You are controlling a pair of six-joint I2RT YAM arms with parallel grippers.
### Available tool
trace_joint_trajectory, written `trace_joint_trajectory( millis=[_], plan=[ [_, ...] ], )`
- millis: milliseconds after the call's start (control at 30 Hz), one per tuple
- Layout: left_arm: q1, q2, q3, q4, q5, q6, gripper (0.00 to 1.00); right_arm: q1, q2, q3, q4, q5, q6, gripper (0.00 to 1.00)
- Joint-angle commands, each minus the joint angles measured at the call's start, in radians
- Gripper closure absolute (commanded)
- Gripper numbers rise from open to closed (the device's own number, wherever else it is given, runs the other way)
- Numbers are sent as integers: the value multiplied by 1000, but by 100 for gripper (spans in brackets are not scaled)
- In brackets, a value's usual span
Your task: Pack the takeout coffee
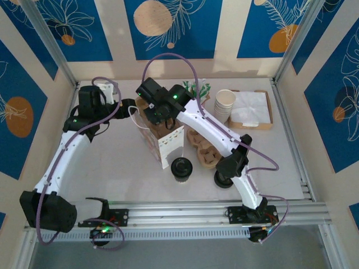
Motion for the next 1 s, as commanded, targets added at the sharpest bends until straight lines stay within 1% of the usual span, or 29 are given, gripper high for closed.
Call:
trace_joint_trajectory(
  millis=[0, 267, 400, 567, 967],
  plan=[
    [-2, 8, 35, -28, -29, 24, 28, 0, -40, -8, -38, 9, 16, 70],
    [-2, 23, 29, 1, -57, 11, 30, 0, -37, -9, -57, 23, 17, 70],
    [-3, 31, 17, 32, -52, -11, 31, 3, -38, -9, -65, 23, 17, 70],
    [-3, 44, 35, 32, -57, -38, 33, 10, -38, -9, -68, 19, 15, 70],
    [-2, 71, 41, 54, -85, -74, 32, 20, -41, -6, -107, 26, 13, 71]
  ],
)
